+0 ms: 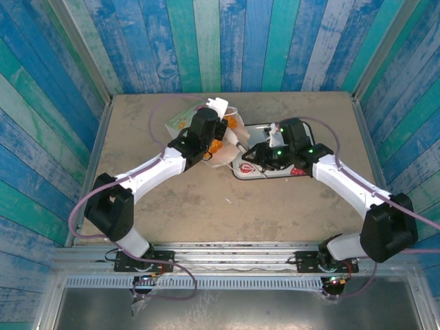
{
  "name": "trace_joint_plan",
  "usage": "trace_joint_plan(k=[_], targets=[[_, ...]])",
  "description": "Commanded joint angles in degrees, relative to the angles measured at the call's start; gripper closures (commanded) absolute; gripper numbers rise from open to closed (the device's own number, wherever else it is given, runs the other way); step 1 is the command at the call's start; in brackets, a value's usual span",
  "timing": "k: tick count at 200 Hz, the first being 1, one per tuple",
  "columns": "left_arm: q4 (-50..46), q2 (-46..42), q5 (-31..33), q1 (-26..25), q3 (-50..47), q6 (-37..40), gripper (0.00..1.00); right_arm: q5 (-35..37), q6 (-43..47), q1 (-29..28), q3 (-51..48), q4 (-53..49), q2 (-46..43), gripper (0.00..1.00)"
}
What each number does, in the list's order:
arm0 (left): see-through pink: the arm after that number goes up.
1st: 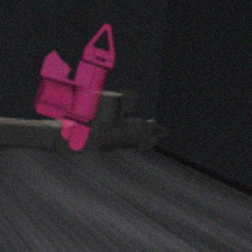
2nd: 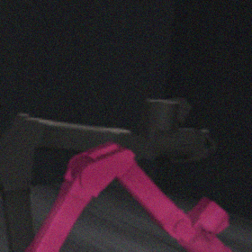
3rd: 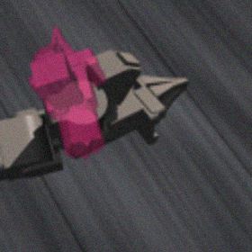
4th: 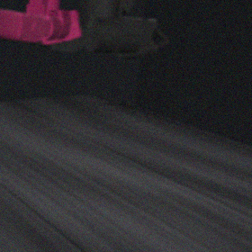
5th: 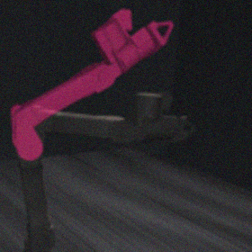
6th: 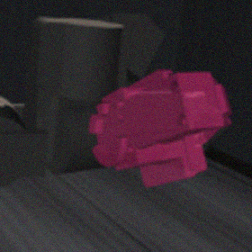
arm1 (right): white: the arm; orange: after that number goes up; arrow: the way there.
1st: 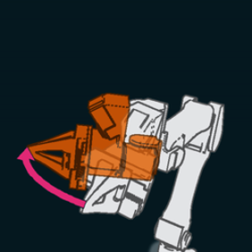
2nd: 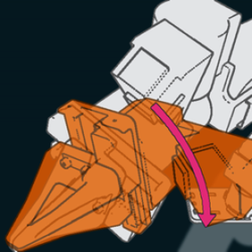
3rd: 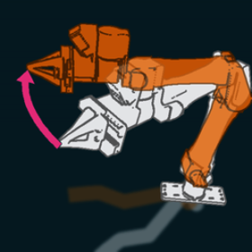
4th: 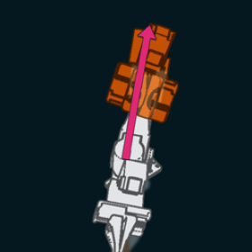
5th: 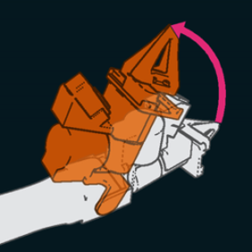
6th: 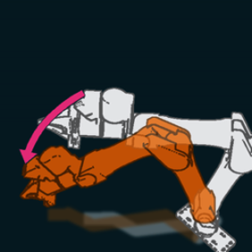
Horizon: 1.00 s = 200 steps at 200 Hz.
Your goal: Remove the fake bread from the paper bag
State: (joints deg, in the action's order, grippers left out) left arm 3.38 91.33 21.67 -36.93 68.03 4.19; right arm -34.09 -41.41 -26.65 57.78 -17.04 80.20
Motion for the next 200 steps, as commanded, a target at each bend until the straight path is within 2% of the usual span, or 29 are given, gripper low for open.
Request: trace_joint_plan(k=[1, 123, 200], targets=[[3.21, -5.57, 1.71, -0.34, 0.00, -0.93, 1.00, -2.50, -1.46, 0.20, -1.09, 5.22, 1.89, 0.51], [3.48, -6.22, 0.92, -0.51, -0.21, -1.78, 1.00, -5.61, -1.35, -0.24, 2.67, 12.87, 11.93, 0.52], [3.29, -6.08, 1.36, -0.51, -0.30, -1.99, 1.00, -5.87, -0.65, -0.50, 2.60, 13.88, 9.94, 0.51]])
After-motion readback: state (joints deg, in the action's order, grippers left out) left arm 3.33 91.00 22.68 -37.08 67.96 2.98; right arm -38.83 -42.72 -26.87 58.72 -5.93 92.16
